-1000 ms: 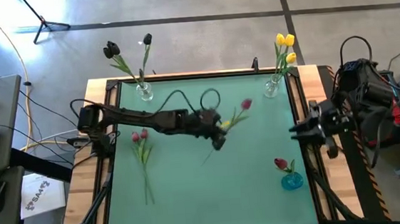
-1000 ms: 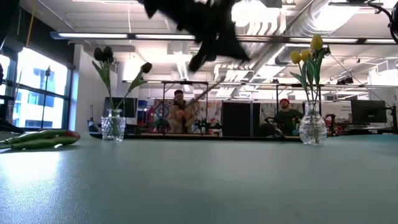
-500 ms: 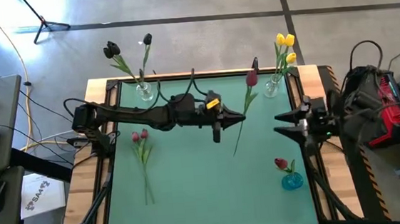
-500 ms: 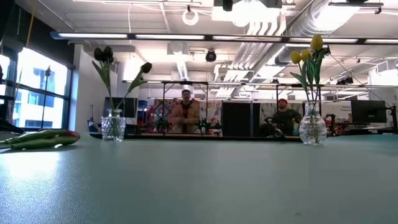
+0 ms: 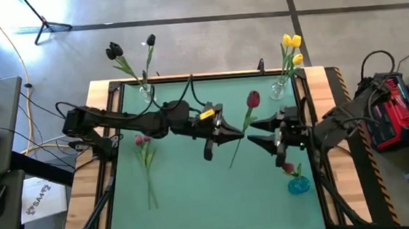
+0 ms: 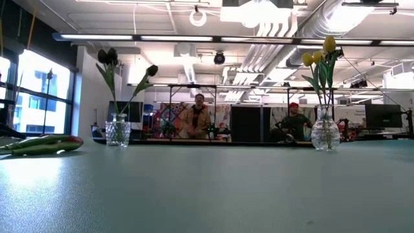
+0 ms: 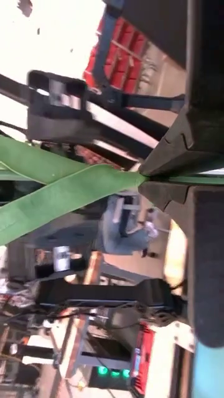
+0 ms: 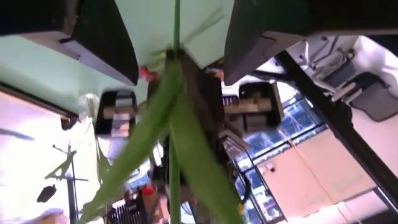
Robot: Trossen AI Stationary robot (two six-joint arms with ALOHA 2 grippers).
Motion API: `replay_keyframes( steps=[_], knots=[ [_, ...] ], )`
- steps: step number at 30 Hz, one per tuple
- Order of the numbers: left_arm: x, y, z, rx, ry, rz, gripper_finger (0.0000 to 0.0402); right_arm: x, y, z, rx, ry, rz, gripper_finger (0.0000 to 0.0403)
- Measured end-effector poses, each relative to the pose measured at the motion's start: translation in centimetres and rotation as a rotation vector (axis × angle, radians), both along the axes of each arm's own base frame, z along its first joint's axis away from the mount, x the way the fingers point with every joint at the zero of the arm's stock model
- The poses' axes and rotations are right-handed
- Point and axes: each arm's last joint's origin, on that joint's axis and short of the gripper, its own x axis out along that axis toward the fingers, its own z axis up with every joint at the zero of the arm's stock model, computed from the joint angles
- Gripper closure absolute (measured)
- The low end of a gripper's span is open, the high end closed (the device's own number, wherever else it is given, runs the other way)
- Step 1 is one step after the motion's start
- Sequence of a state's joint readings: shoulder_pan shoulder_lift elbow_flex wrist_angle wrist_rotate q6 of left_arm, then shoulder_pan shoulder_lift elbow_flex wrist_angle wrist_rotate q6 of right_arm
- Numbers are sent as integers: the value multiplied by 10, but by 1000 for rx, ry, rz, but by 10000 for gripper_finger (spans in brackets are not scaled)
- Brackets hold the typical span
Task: Sort flowers into vase by color
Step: Put the red flower into the blue vase
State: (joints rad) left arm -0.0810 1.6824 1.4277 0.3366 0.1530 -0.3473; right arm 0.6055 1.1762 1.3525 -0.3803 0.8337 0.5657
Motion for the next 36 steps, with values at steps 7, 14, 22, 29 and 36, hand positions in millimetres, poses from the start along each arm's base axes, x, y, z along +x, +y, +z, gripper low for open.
replay_keyframes(
  steps=[7,14,22,29,36],
  knots=[
    [-3,-9,0,17,14,-82,401,16,-1,5,-26,-67,-12,225],
    [-3,-10,0,20,19,-125,401,29,-9,0,0,-54,10,274],
    [-2,-2,-7,-3,98,-92,401,28,-12,-6,-8,15,41,394],
    [-2,10,-19,8,227,4,360,10,-20,-17,18,156,17,399],
    [-4,23,-31,21,351,73,293,-27,-33,-6,20,155,-18,400]
  ],
)
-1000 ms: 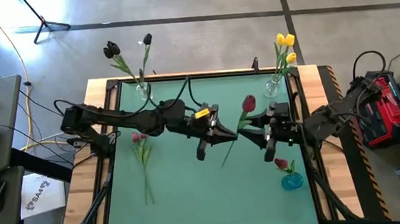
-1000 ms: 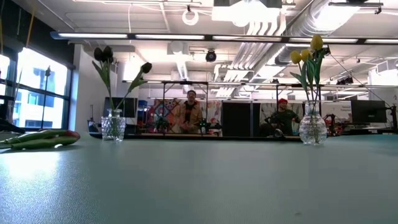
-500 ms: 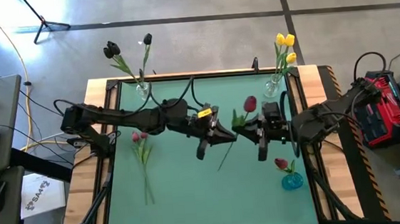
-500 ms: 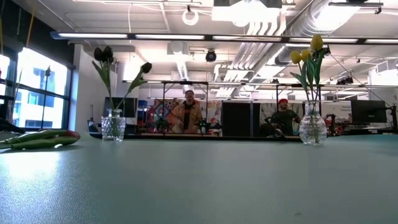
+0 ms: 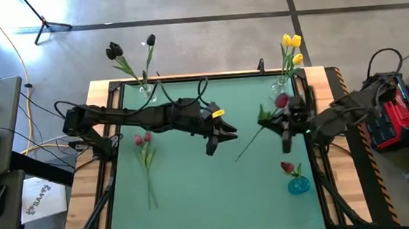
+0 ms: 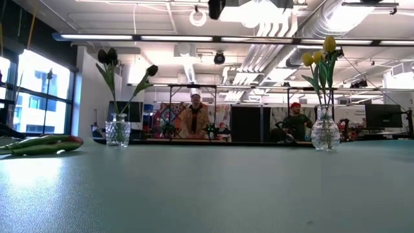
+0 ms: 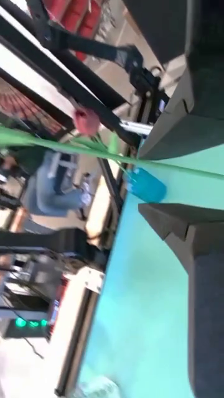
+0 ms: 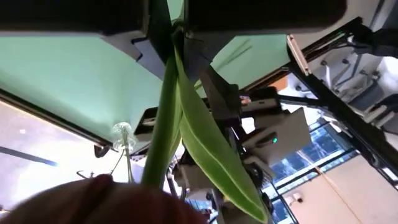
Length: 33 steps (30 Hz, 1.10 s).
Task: Sort flowers into vase by color
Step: Put the red flower into the blue vase
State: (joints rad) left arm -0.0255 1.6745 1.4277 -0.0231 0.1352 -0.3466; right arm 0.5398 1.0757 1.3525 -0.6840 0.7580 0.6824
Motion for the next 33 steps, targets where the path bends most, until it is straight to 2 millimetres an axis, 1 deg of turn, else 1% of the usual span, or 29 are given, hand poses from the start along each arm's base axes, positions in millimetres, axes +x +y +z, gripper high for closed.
replay_keyframes(
  steps=[4,7,11,14,16,18,20,26,30,33],
  knots=[
    [-2,5,-5,2,59,13,272,-31,-16,5,19,16,18,401],
    [-4,7,-5,19,79,37,267,-60,-32,3,100,95,65,402],
    [-10,9,-4,70,119,100,266,-95,-50,3,224,206,67,402],
    [-15,11,-7,81,154,129,266,-113,-59,6,272,292,79,402],
    [-17,12,-10,72,162,149,266,-120,-63,7,289,361,84,402],
    [-20,14,-18,57,188,168,266,-122,-63,6,305,415,83,402],
    [-20,14,-24,38,196,190,266,-119,-60,3,319,464,102,403],
    [-22,11,-36,-19,221,211,266,-99,-43,-8,350,606,174,403],
    [-23,10,-42,-15,245,221,266,-89,-30,-8,334,607,225,403],
    [-24,11,-43,-7,256,238,266,-85,-21,-9,279,574,212,403]
  ],
)
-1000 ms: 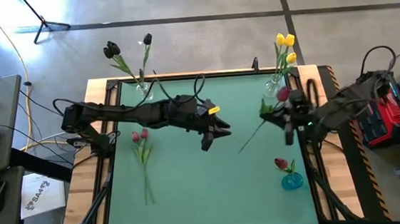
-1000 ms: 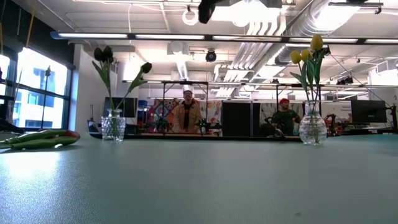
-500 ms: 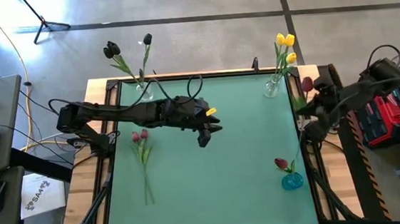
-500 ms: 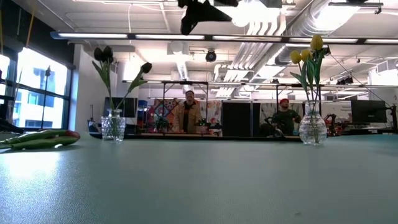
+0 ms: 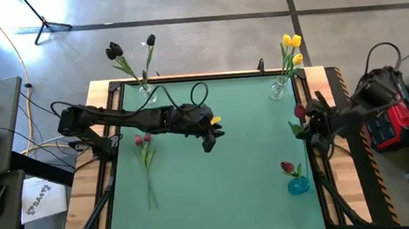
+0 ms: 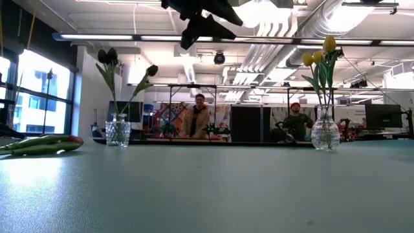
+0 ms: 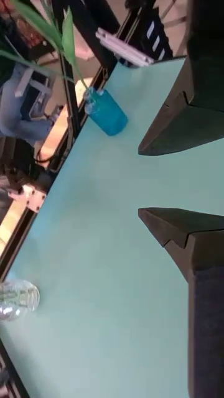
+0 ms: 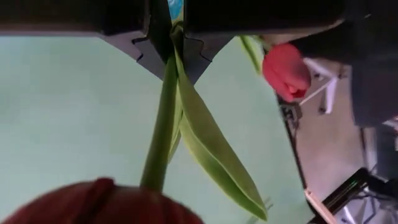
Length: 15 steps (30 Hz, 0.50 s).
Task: Sort flowers into vase by color
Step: Put the red flower into the blue vase
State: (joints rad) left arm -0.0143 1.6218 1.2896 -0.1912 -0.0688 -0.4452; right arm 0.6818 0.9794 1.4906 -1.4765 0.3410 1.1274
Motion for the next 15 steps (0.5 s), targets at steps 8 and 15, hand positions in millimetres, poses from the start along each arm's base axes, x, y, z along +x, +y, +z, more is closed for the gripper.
replay_keyframes(
  steps=[8,15],
  knots=[
    [-3,1,1,20,18,16,266,-5,33,-8,-72,-36,-22,403],
    [-8,7,7,32,11,28,266,-3,63,-19,-158,-74,-57,403]
  ],
)
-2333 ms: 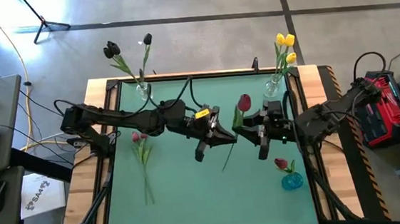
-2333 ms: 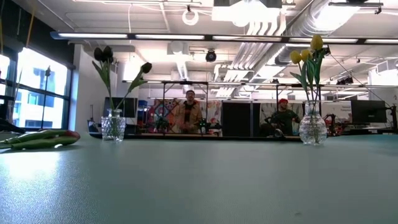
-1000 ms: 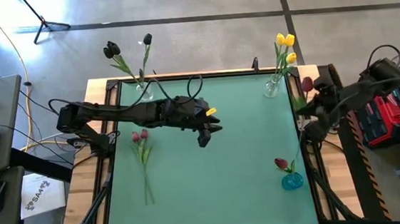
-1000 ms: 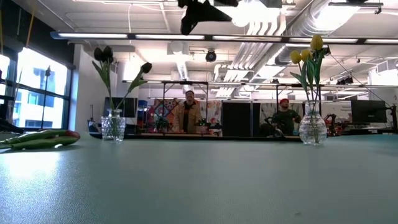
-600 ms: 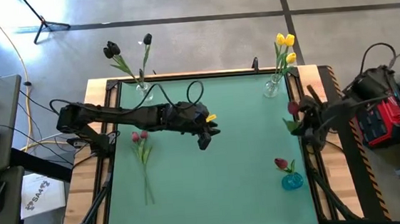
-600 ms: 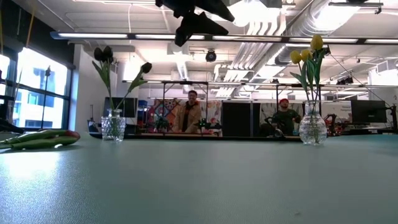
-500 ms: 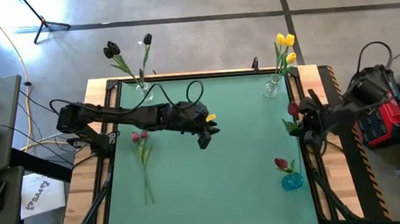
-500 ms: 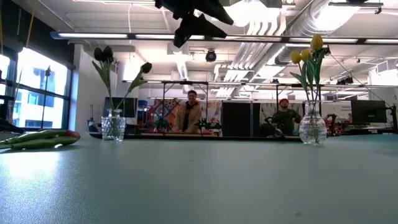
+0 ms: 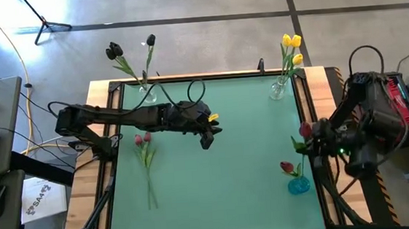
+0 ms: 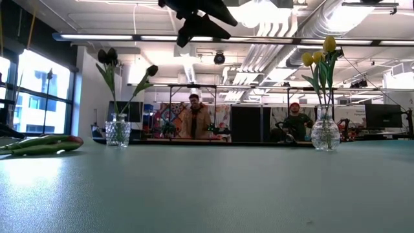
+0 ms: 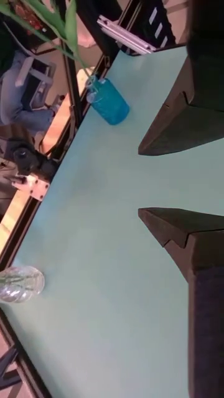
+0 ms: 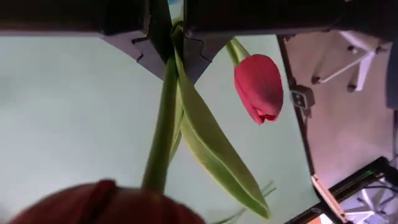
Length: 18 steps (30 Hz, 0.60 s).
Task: Sort flowers into vase by color
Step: Put the red flower into the blue vase
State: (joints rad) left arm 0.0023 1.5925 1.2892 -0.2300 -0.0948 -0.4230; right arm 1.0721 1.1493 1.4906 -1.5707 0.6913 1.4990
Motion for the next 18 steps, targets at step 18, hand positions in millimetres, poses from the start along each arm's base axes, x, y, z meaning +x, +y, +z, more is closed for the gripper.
replay_keyframes(
  steps=[18],
  knots=[
    [-1,0,3,-24,-20,-20,266,8,23,-1,-39,65,72,403]
  ],
)
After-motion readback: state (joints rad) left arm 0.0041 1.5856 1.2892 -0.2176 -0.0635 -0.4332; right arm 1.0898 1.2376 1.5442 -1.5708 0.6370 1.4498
